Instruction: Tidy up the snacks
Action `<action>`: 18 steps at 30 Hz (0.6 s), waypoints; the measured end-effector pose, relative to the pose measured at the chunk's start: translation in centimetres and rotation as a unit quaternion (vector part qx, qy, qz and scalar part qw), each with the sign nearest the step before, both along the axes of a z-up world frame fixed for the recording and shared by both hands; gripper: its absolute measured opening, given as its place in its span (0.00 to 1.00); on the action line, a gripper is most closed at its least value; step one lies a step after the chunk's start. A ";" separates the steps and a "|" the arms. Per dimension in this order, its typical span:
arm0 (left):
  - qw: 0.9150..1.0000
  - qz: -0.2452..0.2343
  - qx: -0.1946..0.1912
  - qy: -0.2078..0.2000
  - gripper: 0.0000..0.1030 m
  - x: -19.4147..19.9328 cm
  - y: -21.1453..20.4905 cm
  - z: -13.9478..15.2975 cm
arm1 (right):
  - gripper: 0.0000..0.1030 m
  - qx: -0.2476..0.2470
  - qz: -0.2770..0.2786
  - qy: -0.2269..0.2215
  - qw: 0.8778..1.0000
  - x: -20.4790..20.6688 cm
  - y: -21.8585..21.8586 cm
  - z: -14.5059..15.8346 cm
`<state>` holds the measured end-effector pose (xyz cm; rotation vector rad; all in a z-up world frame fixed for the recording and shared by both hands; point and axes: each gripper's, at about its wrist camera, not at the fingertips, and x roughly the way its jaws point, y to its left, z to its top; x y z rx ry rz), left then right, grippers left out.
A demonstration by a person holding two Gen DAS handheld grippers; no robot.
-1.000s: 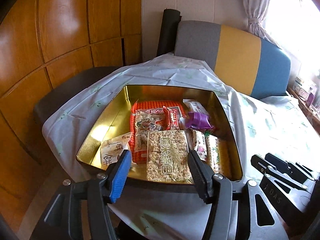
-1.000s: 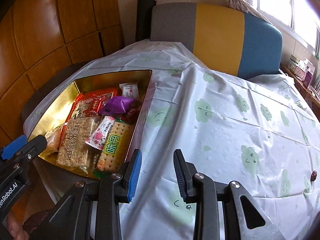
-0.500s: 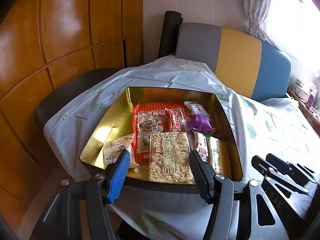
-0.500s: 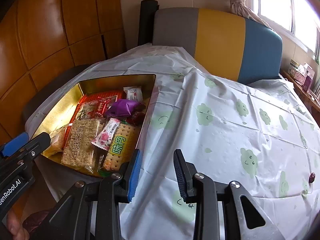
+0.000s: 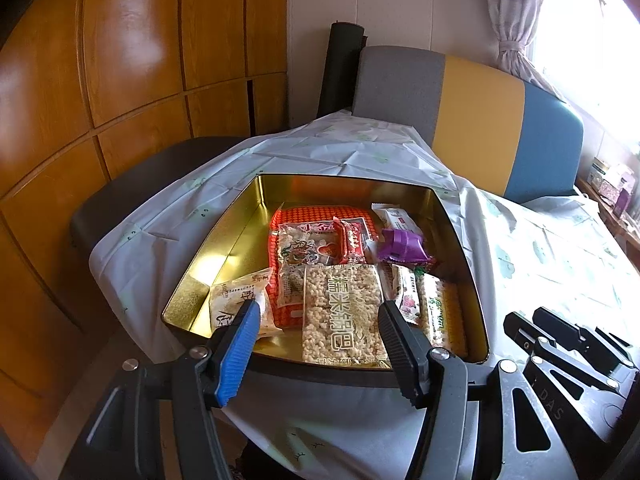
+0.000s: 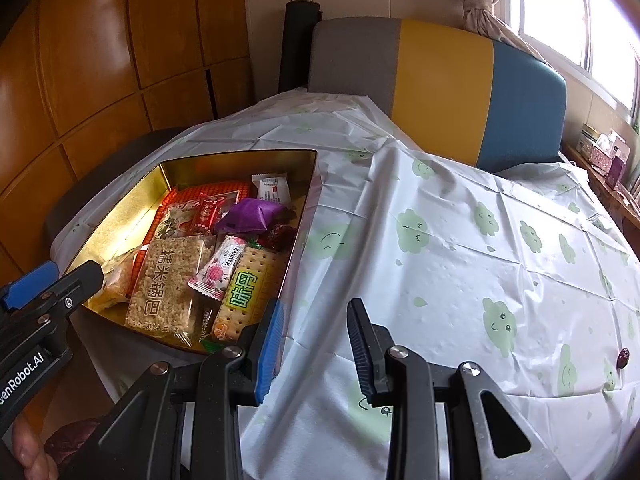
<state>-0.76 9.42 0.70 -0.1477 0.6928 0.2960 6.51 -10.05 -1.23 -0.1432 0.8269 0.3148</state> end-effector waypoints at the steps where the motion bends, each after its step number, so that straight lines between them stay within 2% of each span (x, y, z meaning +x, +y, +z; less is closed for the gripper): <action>1: 1.000 0.000 0.000 0.000 0.60 0.0 0.0 0.0 | 0.32 0.000 0.000 0.000 1.000 0.0 0.0 0.0; 18: 1.000 -0.003 0.000 0.001 0.60 0.0 -0.3 0.1 | 0.32 -0.001 -0.006 -0.003 1.000 -0.1 -0.5 0.2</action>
